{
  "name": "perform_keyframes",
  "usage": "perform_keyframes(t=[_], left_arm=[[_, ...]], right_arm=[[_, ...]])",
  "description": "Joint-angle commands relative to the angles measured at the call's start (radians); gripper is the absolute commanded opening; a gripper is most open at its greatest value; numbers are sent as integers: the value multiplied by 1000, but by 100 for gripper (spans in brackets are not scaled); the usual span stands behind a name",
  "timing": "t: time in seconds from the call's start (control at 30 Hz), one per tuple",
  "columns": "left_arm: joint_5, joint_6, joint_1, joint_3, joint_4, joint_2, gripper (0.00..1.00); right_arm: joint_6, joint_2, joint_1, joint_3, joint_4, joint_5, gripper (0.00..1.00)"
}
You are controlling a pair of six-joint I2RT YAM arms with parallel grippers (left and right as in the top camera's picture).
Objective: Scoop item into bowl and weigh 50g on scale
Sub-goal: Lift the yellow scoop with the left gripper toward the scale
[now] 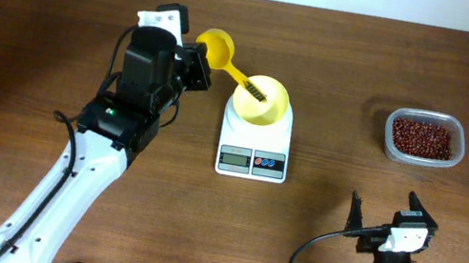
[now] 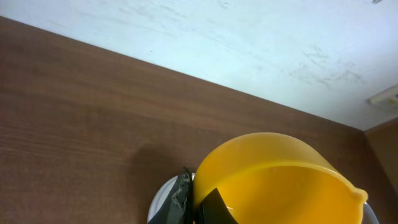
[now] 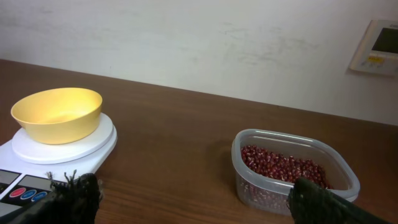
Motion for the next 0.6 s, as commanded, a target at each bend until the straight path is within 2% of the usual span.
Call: perform_keyframes(t=[0.0,0.3,0.43,0.57], left_arm=[[-21,-31,-22,16,-1,-19,0],[-97,-24,-209,16,-56,-19,0],[-101,-31,-223,16,-26,-19,0],[-100,-31,-162,50,51,-19,0]], right_arm=[[-6,-5,-5,-5,-6,5,99],[-6,-5,-5,-5,-6,5,99],[-6,-5,-5,-5,-6,5,99],[-6,-5,-5,-5,-6,5,99]])
